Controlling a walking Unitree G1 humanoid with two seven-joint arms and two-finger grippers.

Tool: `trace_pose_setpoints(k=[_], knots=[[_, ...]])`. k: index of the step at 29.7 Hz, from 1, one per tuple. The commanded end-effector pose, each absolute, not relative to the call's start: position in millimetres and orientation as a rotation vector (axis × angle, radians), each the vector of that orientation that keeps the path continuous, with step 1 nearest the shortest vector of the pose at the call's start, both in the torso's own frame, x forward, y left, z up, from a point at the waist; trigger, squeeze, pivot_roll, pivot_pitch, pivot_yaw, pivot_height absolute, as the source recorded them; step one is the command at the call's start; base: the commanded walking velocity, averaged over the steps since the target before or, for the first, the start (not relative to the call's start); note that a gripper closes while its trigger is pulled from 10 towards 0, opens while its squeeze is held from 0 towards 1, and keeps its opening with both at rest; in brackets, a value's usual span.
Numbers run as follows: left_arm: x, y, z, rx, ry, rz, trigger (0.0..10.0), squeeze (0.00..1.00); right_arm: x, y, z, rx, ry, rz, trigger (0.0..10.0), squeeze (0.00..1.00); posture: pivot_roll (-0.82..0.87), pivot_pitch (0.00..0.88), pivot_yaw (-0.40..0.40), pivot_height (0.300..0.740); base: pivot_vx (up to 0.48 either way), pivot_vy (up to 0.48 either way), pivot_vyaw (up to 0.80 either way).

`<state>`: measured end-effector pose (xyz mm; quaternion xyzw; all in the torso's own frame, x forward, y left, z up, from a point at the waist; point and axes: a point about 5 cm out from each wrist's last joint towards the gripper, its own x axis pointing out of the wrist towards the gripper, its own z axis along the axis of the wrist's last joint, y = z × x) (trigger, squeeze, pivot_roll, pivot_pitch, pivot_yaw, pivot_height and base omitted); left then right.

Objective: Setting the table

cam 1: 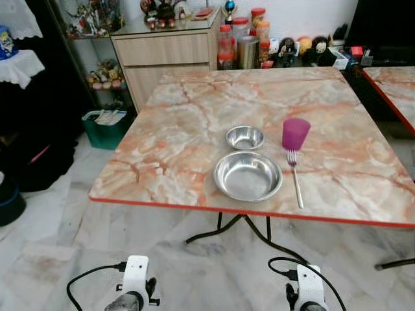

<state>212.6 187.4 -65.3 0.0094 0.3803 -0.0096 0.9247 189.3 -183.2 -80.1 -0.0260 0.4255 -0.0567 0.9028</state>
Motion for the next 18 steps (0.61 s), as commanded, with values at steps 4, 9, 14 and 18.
trace_pose_setpoints(k=[4, 9, 14, 18], knots=[[211, 184, -67, 0.015, 0.792, -0.02, 10.0, 0.0, 184, -190, -82, -0.081, 0.89, -0.122, 10.0, 0.0, 0.0, 0.0, 0.058, 0.74, 0.0, 0.0, 0.0], [209, 180, -68, -0.005, 0.795, -0.005, 10.0, 0.0, 184, -196, -81, -0.096, 0.886, -0.12, 10.0, 0.0, -0.01, 0.0, 0.02, 0.74, 0.0, 0.0, 0.0], [207, 177, -70, -0.018, 0.797, 0.004, 10.0, 0.0, 185, -200, -80, -0.112, 0.884, -0.115, 10.0, 0.0, -0.02, 0.0, 0.012, 0.74, 0.0, 0.0, 0.0], [207, 176, -70, -0.016, 0.797, 0.003, 10.0, 0.0, 186, -201, -79, -0.114, 0.878, -0.114, 10.0, 0.0, -0.03, 0.0, 0.012, 0.74, 0.0, 0.0, 0.0]])
